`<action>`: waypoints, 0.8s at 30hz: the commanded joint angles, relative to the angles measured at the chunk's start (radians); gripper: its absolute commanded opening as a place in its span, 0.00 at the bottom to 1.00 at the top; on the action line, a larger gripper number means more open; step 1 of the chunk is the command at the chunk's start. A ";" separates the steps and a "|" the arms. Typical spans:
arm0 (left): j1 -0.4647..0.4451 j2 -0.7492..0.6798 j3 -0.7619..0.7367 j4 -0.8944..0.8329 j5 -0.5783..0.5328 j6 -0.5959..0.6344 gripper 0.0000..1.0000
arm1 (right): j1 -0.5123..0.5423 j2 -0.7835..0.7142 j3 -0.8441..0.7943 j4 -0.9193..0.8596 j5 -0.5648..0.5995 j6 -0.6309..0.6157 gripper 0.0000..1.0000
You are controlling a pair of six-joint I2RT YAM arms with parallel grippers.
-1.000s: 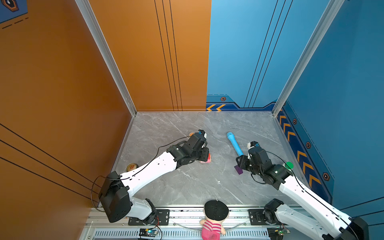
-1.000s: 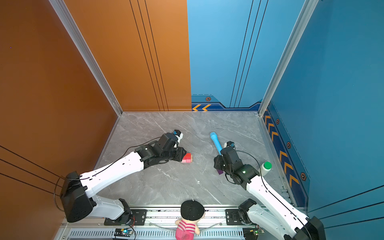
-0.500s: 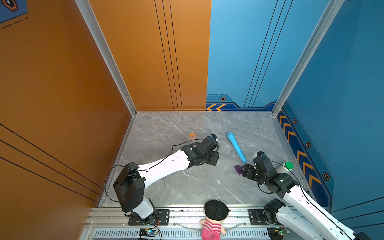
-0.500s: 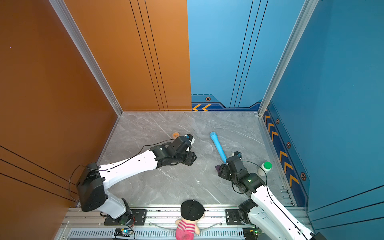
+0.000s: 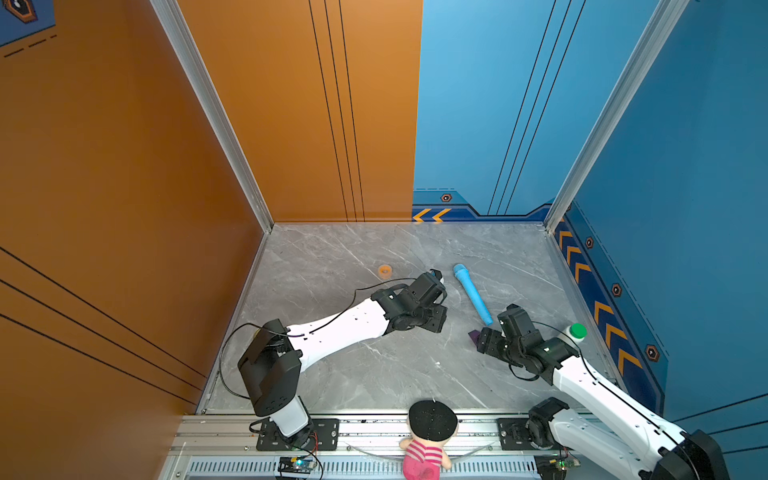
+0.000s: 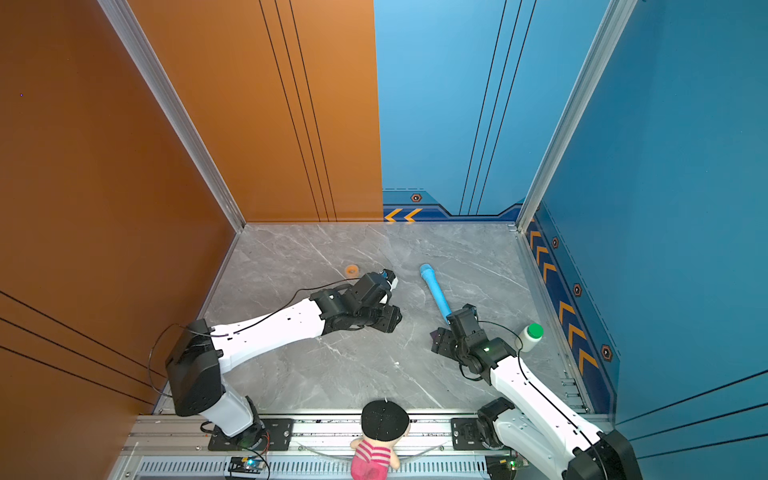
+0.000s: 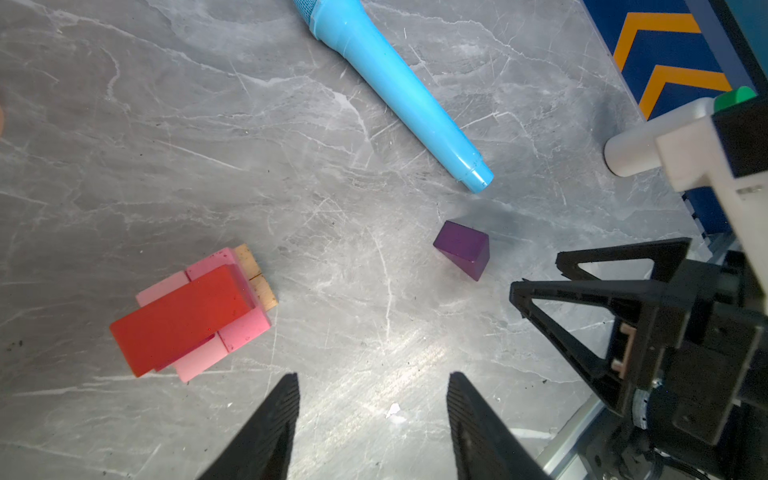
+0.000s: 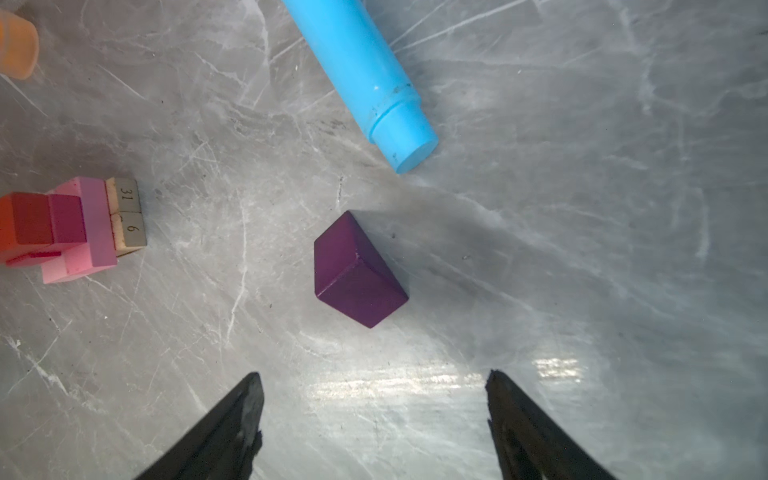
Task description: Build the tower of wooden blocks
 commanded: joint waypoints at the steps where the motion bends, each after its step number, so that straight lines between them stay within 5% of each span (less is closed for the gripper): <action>1: -0.013 0.014 0.042 -0.032 0.018 0.028 0.59 | -0.012 0.036 -0.010 0.052 -0.016 -0.032 0.87; 24: -0.028 0.080 0.113 -0.068 0.020 0.052 0.59 | -0.063 0.318 0.036 0.270 -0.118 -0.108 0.89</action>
